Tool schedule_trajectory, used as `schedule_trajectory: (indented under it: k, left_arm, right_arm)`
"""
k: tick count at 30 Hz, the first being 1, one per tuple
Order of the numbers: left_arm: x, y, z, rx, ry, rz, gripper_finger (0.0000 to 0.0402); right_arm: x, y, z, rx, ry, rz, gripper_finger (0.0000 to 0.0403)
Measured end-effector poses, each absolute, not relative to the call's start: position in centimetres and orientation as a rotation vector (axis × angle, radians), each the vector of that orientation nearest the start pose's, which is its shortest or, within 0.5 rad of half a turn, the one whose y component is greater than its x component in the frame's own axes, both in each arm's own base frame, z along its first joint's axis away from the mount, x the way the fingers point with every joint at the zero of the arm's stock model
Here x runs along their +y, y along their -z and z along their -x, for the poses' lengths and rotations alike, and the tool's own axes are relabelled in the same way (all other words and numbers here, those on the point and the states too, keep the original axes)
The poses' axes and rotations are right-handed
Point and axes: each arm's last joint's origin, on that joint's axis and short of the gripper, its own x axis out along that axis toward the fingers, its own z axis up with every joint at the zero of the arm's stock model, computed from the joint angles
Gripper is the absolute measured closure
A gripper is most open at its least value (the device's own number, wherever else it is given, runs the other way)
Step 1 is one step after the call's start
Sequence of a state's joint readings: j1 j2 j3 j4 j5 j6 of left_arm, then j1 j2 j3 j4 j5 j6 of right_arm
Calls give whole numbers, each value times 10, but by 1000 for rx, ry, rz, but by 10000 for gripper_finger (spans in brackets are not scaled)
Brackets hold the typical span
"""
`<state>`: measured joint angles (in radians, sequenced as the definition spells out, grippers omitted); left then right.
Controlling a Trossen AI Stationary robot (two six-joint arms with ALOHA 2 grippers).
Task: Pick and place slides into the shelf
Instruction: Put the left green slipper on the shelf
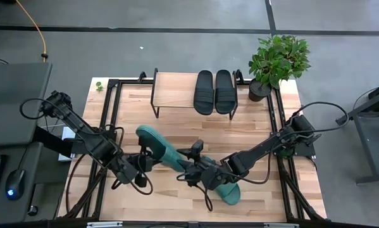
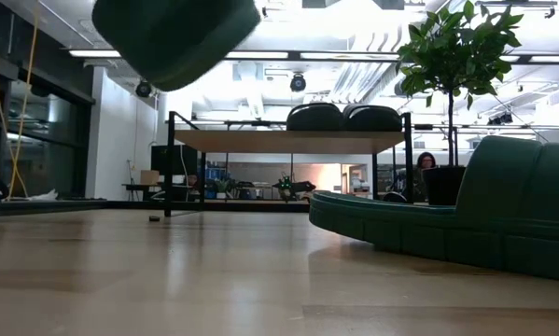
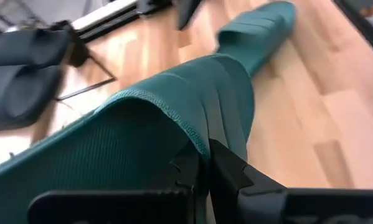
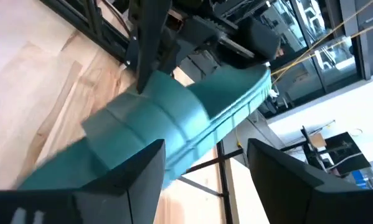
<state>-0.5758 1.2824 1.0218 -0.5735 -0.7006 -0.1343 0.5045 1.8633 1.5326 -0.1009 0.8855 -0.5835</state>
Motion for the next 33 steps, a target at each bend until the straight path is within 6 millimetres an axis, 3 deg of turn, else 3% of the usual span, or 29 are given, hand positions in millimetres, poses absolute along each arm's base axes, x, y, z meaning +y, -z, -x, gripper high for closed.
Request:
schedule_trajectory:
  k: [11,23,33]
  left_arm:
    - [-116,-298,-219,553,-341,-293,385]
    - [-107,-309,-213,330,-660,-99,382]
    - [-106,-310,-213,258,-724,0,390]
  right_arm:
    - [182,-301,-381,452,417,839,185]
    - [182,-302,-377,496,551,932,185]
    - [174,-297,-381,535,551,980,185]
